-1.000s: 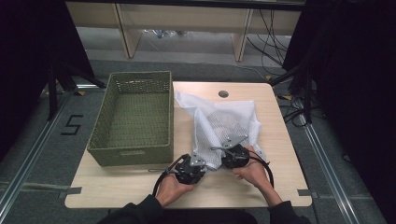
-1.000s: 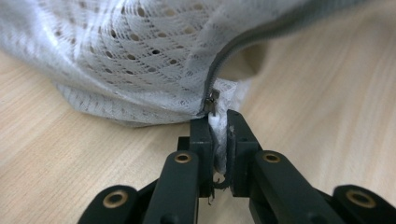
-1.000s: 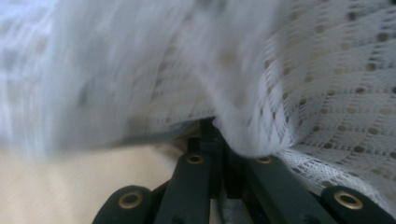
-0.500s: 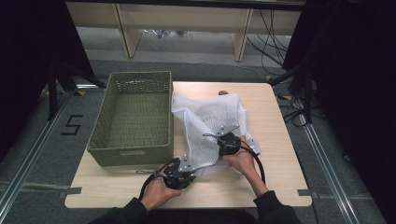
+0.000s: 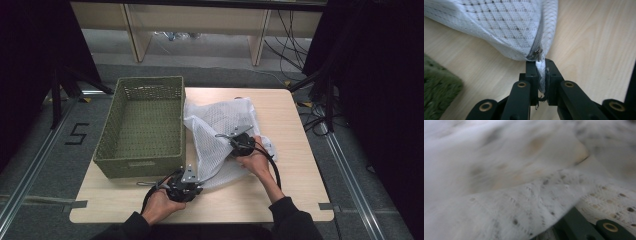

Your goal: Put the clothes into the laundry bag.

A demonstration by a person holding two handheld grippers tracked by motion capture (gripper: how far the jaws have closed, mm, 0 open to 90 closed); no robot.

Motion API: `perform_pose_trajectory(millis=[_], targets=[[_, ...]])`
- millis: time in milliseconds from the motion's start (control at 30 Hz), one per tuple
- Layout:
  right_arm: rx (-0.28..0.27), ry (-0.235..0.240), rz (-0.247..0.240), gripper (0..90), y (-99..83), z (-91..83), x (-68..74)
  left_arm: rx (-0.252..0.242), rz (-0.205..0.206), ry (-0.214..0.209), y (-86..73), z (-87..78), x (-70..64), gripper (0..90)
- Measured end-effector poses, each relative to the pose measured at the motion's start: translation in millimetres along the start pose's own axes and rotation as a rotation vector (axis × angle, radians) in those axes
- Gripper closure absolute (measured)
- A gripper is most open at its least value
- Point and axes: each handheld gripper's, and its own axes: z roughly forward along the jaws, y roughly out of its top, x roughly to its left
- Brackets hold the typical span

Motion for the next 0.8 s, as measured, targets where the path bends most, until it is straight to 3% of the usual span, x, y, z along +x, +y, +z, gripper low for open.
perform_pose_trajectory(millis=[33, 100, 133, 167, 200, 233, 267, 333, 433, 533, 633, 667, 733, 800], targets=[[0.007, 0.008, -0.016, 90.0, -2.1, -6.0, -0.1, 0.002, -0.017, -0.002, -0.9, -0.1, 1.0, 83.3], [0.019, 0.035, 0.005, 90.0, -7.7, -21.5, 1.7, 0.009, -0.024, 0.003, -1.0, -1.4, 3.6, 83.2], [0.015, 0.038, -0.042, 90.0, -10.8, -28.2, -1.2, 0.003, -0.032, -0.012, -0.9, -1.0, 4.4, 83.2], [0.019, 0.043, -0.029, 90.0, -14.9, -35.2, -0.9, 0.009, -0.028, -0.004, -0.7, -1.9, 5.6, 83.2], [0.012, 0.047, -0.06, 90.0, -18.4, -42.6, -3.3, 0.007, -0.034, 0.014, -1.3, -2.0, 7.3, 83.2], [0.02, 0.043, -0.05, 90.0, -22.3, -49.7, -2.9, 0.016, -0.028, 0.031, -1.8, -3.2, 8.6, 83.2], [0.017, 0.05, -0.058, 90.0, -25.5, -56.0, -3.4, 0.013, -0.041, 0.023, -2.8, -2.8, 9.5, 83.2], [0.038, 0.062, -0.059, 90.0, -32.1, -67.1, 0.9, 0.03, -0.022, 0.045, -3.8, -4.5, 13.1, 83.2], [0.054, 0.094, -0.094, 90.0, -40.9, -79.6, 9.0, 0.031, -0.051, 0.066, -8.0, -5.0, 15.5, 83.1], [0.063, 0.125, -0.116, 90.0, -46.5, -90.2, 17.0, 0.044, -0.038, 0.096, -11.7, -8.2, 21.2, 82.9], [0.079, 0.167, -0.132, 90.0, -49.4, -97.8, 26.9, 0.053, -0.082, 0.13, -16.7, -10.8, 25.7, 82.4], [0.083, 0.184, -0.157, 90.0, -49.6, -97.8, 30.6, 0.052, -0.076, 0.13, -17.0, -12.7, 24.9, 81.7], [0.091, 0.18, -0.148, 90.0, -50.0, -97.1, 35.6, 0.065, -0.073, 0.17, -16.7, -16.6, 22.3, 74.5], [0.099, 0.166, -0.141, 90.0, -49.7, -94.2, 35.2, 0.041, -0.071, 0.199, -13.1, -23.2, 13.7, 63.8]])
